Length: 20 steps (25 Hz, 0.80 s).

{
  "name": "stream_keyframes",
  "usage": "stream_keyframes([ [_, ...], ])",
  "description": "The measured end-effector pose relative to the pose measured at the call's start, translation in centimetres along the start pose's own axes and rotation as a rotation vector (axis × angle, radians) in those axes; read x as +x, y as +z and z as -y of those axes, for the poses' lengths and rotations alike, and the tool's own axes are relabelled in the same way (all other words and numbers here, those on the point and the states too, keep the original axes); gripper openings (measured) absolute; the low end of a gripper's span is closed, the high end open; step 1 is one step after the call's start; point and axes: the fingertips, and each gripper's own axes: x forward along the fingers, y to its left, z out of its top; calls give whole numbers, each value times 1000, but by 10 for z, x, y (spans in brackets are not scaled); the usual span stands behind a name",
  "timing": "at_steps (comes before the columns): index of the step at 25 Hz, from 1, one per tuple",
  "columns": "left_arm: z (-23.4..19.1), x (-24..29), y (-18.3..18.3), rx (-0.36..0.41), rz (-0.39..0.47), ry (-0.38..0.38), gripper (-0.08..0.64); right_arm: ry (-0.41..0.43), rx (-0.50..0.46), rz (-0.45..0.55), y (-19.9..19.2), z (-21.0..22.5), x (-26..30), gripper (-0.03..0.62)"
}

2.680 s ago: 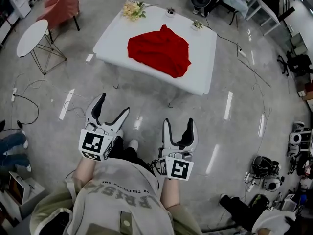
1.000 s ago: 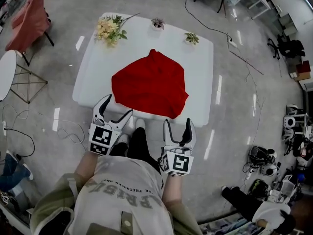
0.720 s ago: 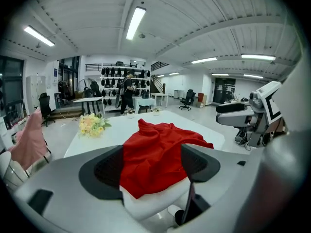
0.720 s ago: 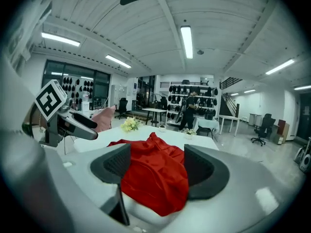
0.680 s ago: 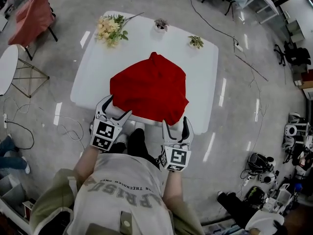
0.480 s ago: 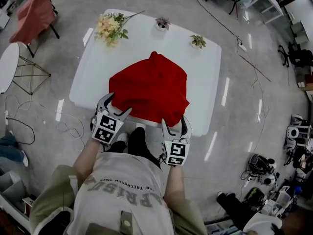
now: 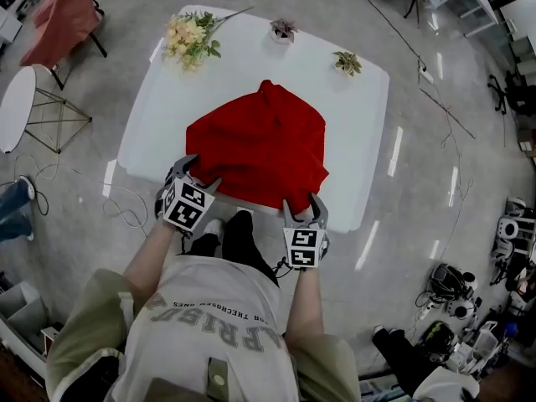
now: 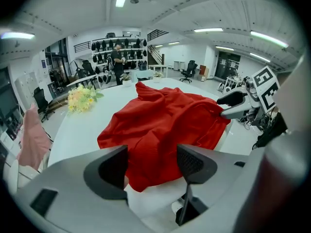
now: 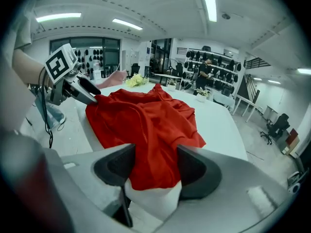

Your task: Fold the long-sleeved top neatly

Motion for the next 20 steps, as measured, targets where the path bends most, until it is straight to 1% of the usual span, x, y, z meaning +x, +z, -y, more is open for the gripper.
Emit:
stream_keyframes([
  [3,-5,1,-2,-1,-16,30,261,9,-37,-38,-8,-1,3,259],
  [4,-7,1,-3,3,-20,40,231,0,-46,-48,-11,0,3,178],
  [5,-9,0,-4,7,-22,49,203,-11,-53,-57,-13,2,3,141],
  [6,-10,-1,-4,9,-22,55,180,-20,-57,-62,-15,3,2,138],
  [8,-13,-5,-4,9,-12,64,140,-32,-57,-63,-16,6,1,64],
  [10,-15,-11,-2,22,6,76,94,-36,-55,-56,-15,9,-2,15],
  [11,-15,-15,-1,36,17,80,72,-36,-56,-47,-13,10,-4,14],
  [12,-15,-20,0,53,30,82,67,-37,-58,-31,-10,11,-6,12],
  [15,-14,-37,1,103,75,80,61,-60,-69,59,2,16,-22,12],
  [17,-13,-48,-5,148,89,77,61,-75,-84,115,8,19,-36,12],
  [18,-11,-53,-10,170,90,71,61,-75,-98,131,9,19,-42,12],
  [20,-5,-59,-21,197,83,44,61,-63,-127,127,4,16,-49,12],
])
